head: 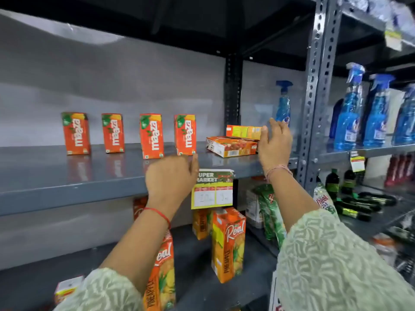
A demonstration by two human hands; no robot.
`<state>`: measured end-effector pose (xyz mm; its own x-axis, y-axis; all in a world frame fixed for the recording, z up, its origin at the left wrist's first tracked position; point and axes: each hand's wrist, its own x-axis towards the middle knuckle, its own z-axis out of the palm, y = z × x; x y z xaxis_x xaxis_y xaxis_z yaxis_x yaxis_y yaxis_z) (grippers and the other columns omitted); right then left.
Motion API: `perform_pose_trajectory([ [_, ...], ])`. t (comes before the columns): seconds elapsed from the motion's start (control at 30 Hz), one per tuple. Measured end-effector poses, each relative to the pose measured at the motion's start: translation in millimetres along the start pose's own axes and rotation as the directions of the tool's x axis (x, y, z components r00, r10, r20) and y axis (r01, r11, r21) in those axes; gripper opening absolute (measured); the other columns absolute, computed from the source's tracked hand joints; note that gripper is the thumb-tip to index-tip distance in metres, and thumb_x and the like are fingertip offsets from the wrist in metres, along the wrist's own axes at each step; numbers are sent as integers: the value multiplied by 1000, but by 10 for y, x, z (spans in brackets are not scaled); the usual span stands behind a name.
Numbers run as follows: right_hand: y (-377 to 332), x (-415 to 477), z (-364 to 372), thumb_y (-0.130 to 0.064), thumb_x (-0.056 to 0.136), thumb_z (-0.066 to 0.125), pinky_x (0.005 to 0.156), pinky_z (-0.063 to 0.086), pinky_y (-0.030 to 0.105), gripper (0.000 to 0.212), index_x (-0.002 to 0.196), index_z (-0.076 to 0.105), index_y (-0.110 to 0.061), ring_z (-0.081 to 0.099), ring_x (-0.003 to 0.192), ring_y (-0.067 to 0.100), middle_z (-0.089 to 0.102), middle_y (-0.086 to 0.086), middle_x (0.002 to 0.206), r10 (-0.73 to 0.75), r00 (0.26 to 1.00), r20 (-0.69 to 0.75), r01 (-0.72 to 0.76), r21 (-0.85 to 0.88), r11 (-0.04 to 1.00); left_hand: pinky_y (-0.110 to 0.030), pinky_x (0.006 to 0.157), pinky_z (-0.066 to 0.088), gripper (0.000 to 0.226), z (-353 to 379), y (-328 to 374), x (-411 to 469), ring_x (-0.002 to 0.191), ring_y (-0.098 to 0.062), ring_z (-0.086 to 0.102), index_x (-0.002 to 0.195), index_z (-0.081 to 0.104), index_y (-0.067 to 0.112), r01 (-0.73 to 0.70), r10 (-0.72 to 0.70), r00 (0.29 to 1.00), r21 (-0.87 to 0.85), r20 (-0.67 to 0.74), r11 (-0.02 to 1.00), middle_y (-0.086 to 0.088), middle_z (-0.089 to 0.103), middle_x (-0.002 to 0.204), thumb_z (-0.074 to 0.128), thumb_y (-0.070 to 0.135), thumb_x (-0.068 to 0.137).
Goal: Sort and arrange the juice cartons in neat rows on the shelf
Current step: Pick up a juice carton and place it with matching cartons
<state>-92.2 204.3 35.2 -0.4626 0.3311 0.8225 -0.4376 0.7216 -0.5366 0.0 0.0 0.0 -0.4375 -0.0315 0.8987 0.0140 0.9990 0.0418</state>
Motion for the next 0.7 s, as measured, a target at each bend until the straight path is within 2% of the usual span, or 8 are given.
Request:
perform_pose_trajectory([
  [0.1, 79, 138, 59, -28, 99, 31, 106, 36, 44, 46, 142, 36, -13, 50, 119, 38, 58, 22, 126, 82, 980, 180, -75, -46, 996, -7, 50, 10, 43, 63, -23, 9, 23, -24, 43, 38, 55, 11, 24, -24, 999, -13, -47, 1000, -8, 44, 31, 59, 31, 76],
  [0.17, 93, 154, 79, -27, 98, 33, 101, 42, 45, 45, 140, 39, -11, 55, 113, 39, 63, 25, 120, 111, 957, 267, -108, -26, 994, -7, 50, 10, 44, 59, -23, -2, 24, -23, 43, 39, 54, 11, 5, -5, 999, -6, -42, 1000, -7, 44, 32, 58, 31, 78],
  [0.27, 70, 114, 63, -31, 94, 45, 91, 45, 42, 36, 121, 51, -8, 59, 105, 38, 66, 23, 110, 99, 964, 246, -104, 9, 995, -6, 51, 10, 44, 42, 1, -11, 25, -20, 32, 40, 54, 11, -3, 2, 998, -6, -58, 1000, -6, 42, 32, 66, 27, 80],
  [0.37, 44, 134, 20, -34, 86, 56, 91, 47, 45, 28, 104, 51, -14, 59, 100, 34, 65, 15, 103, 135, 955, 265, -156, 62, 986, -7, 51, 9, 46, 2, 10, -14, 33, -14, 22, 40, 51, 11, -3, 3, 999, -2, -45, 1000, -1, 28, 35, 69, 25, 79],
  [0.43, 16, 175, -38, -29, 80, 63, 73, 52, 34, 23, 93, 47, -19, 59, 90, 25, 59, 10, 97, 169, 938, 301, -216, 132, 967, -7, 51, 10, 47, 3, 17, -20, 34, -13, 24, 42, 46, 14, 1, -1, 1000, -14, -15, 1000, 3, 26, 40, 70, 26, 80],
  [0.5, -13, 235, -95, -20, 76, 69, 52, 40, 18, 25, 78, 44, -20, 54, 77, 16, 55, 6, 96, 177, 925, 337, -242, 163, 957, -9, 49, 12, 47, 8, 16, -24, 35, -14, 27, 44, 43, 15, 9, -9, 1000, -10, -16, 1000, 3, 28, 41, 66, 29, 82],
  [0.6, -63, 247, -158, -15, 69, 77, 53, 42, 17, 37, 66, 42, -26, 55, 86, 17, 57, 4, 95, 171, 930, 325, -237, 176, 955, -12, 47, 15, 46, 12, 24, -33, 37, -16, 32, 49, 39, 16, 18, -18, 1000, 8, 13, 1000, 1, 33, 43, 57, 33, 88],
  [0.7, -77, 97, -144, -18, 64, 83, 52, 43, 2, 33, 81, 55, -14, 55, 85, 14, 58, 1, 92, 163, 952, 260, -237, 288, 928, -12, 47, 12, 46, -14, 34, -29, 37, -16, 32, 50, 39, 16, 24, -25, 999, 12, 29, 1000, 1, 34, 43, 55, 34, 89],
])
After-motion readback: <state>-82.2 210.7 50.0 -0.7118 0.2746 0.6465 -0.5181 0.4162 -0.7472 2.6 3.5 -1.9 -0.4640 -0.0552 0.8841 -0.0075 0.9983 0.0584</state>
